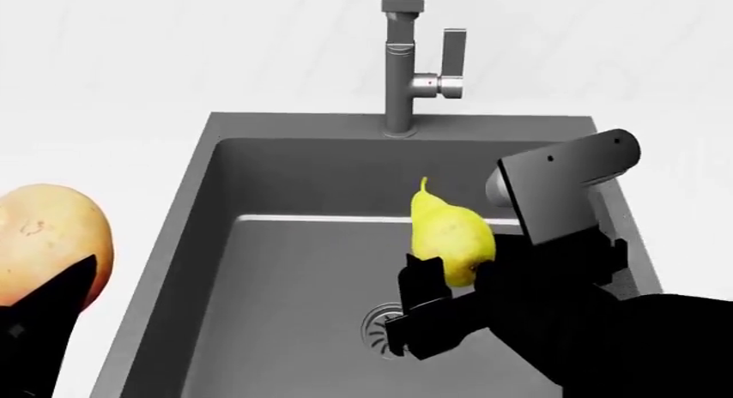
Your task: There is a mixed pile of frozen fruits and vegetables on the counter. Locate all the frozen vegetables and place the items in a bowl on the counter. Take all the frozen fruits and defrost them in a running sink.
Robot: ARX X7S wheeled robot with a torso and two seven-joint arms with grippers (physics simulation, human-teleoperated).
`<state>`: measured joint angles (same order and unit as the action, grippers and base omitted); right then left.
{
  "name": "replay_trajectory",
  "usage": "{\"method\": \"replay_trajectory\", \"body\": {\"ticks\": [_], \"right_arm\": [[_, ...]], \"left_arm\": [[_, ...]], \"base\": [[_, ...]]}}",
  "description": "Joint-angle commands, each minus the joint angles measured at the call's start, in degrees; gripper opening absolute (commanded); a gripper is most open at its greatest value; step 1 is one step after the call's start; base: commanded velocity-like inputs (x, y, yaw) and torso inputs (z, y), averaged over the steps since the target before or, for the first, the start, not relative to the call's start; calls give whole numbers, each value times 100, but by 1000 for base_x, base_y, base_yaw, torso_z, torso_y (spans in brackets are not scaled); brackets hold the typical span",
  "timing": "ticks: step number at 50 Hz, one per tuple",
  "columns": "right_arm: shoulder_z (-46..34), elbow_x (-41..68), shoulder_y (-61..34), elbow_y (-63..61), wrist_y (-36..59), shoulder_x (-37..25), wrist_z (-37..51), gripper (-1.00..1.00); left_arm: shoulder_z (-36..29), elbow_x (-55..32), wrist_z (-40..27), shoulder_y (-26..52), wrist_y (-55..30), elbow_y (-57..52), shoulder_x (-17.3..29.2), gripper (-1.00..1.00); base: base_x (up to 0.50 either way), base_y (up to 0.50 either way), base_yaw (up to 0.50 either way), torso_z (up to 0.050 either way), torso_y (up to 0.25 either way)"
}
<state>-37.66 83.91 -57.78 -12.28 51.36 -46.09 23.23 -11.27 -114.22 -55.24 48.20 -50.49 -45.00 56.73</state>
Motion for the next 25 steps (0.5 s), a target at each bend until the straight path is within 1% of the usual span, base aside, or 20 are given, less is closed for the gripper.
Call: {"method": "replay_trajectory", "body": {"ticks": [1,11,22,25], "right_arm": [[30,-145,99,81,27,93,-143,-100],[-11,-180,301,-82,-43,34,-134,-100],[-65,-208,385,-94,-59,50,-141,-100],[-199,-444,337,-55,-31,111,-250,-100]], "left_arm": [[46,-199,-228,62,148,93,-19,-100],[6,-199,-264,116,153,95,-43,-100],[32,-216,-243,92,171,87,1,-100],[8,-217,-262,126,169,85,-18,-100]], "base": [[219,0,0,0,0],[194,0,0,0,1],[26,0,0,0,0],[0,0,0,3,3]]}}
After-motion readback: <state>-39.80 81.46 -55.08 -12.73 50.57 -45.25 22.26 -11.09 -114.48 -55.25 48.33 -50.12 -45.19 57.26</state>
